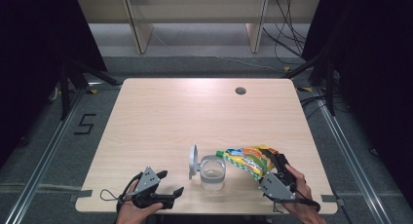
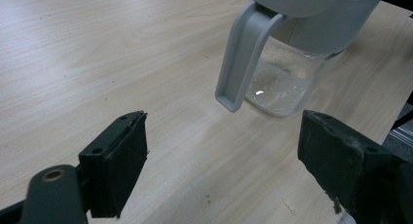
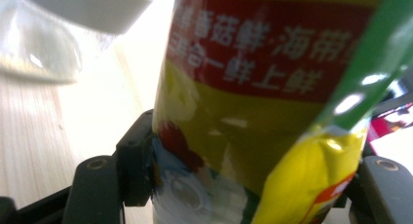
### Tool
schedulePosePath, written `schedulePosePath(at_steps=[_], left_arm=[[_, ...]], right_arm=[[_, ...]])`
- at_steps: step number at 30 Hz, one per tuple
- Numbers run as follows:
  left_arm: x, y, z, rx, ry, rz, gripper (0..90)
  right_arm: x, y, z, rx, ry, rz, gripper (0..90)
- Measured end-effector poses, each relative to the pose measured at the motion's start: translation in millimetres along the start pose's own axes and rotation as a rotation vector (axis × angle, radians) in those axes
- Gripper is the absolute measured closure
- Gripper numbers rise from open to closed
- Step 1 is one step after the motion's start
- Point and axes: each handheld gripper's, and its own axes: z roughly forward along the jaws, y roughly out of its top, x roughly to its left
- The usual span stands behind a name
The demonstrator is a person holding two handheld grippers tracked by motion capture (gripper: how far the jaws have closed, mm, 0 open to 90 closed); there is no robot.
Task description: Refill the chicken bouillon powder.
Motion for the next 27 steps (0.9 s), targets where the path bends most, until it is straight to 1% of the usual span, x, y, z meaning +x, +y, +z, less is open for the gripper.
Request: schedulePosePath(at_steps=[1,2,3,4,5,6,7,8,9,10,11,12,13,14,15,16,17,18,19,20,21,22,23,24,25,26,27], left_arm=[[0.0,0.1,-0.1,0.000,-0.001,-0.001,18.0],[0.1,0.2,-0.2,-0.001,-0.001,-0.001,18.0],[0.4,0.2,0.1,-0.004,-0.004,-0.001,18.0],[0.4,0.2,-0.1,-0.004,-0.004,0.000,18.0],[0.5,0.1,-0.1,-0.003,-0.004,0.001,18.0],[0.6,0.1,-0.1,-0.004,-0.003,0.000,18.0],[0.4,0.1,0.0,-0.003,-0.002,-0.004,18.1],[0.7,0.0,0.3,-0.003,-0.002,-0.002,18.0],[0.1,0.1,0.0,0.000,0.000,-0.002,18.0],[0.0,0.1,0.0,-0.001,0.000,-0.001,18.0],[0.2,0.3,-0.2,0.000,-0.001,0.004,18.0],[0.4,0.3,0.1,-0.004,-0.004,0.000,18.0],[0.4,0.3,0.0,-0.005,-0.003,0.001,18.0],[0.4,0.3,-0.1,-0.004,-0.003,0.002,18.0],[0.5,0.3,-0.1,-0.004,-0.002,0.003,18.0],[0.6,0.4,-0.2,-0.004,-0.001,0.001,18.0],[0.7,0.4,-0.2,-0.005,-0.001,0.001,18.0],[0.6,0.4,-0.2,-0.007,-0.001,0.001,18.0],[0.6,0.5,-0.3,-0.006,-0.002,0.002,18.0],[0.7,0.5,-0.2,-0.006,-0.002,0.002,18.0],[0.8,0.5,0.1,-0.007,0.001,-0.001,18.0],[1.6,0.6,-0.5,0.001,0.004,0.010,18.0],[-0.2,0.4,0.3,-0.016,-0.003,-0.009,18.0],[0.0,0.3,0.6,-0.019,-0.005,-0.008,18.0],[0.9,0.7,-0.7,-0.005,-0.002,0.004,18.0],[0.5,0.6,-0.1,-0.010,-0.002,-0.003,18.0],[-0.1,0.5,0.4,-0.016,-0.003,-0.010,18.0]], right_arm=[[3.4,1.0,-0.8,0.013,-0.003,0.018,34.2],[3.3,2.1,-1.1,0.014,-0.003,-0.008,34.2],[4.8,3.1,-1.7,0.021,-0.006,-0.009,34.3],[3.9,4.2,-0.8,0.018,-0.018,-0.066,34.3],[6.5,5.3,-1.8,0.039,-0.031,-0.074,34.3],[7.0,6.5,-2.2,0.043,-0.034,-0.101,34.3],[7.6,7.0,-2.2,0.038,-0.038,-0.107,34.3],[4.5,8.6,-1.9,0.023,-0.040,-0.162,34.3],[7.7,8.6,-2.4,0.029,-0.045,-0.121,34.3],[6.4,9.8,-2.4,0.031,-0.044,-0.151,34.3],[7.3,9.6,-2.5,0.033,-0.050,-0.139,34.4],[7.2,9.4,-2.6,0.034,-0.048,-0.137,34.3],[7.8,9.6,-3.5,0.048,-0.049,-0.135,34.4],[7.9,8.9,-2.5,0.041,-0.055,-0.156,34.4],[8.2,8.7,-2.5,0.049,-0.055,-0.163,34.4],[8.2,8.5,-3.1,0.061,-0.052,-0.157,34.4],[4.7,9.1,-2.5,0.047,-0.060,-0.208,34.4],[3.8,9.2,-2.7,0.049,-0.058,-0.221,34.4],[7.2,8.2,-3.4,0.066,-0.061,-0.176,34.4],[6.9,8.5,-3.7,0.073,-0.063,-0.189,34.4],[5.8,8.2,-3.2,0.066,-0.079,-0.217,34.4],[-0.7,12.0,-2.7,0.054,-0.083,-0.338,34.4],[6.9,8.5,-3.9,0.080,-0.084,-0.229,34.4],[7.6,8.4,-4.4,0.086,-0.087,-0.232,34.4],[5.3,9.6,-4.6,0.091,-0.093,-0.288,34.4],[7.6,9.1,-4.8,0.101,-0.099,-0.278,34.4],[7.0,10.4,-3.1,0.095,-0.091,-0.328,34.4]])
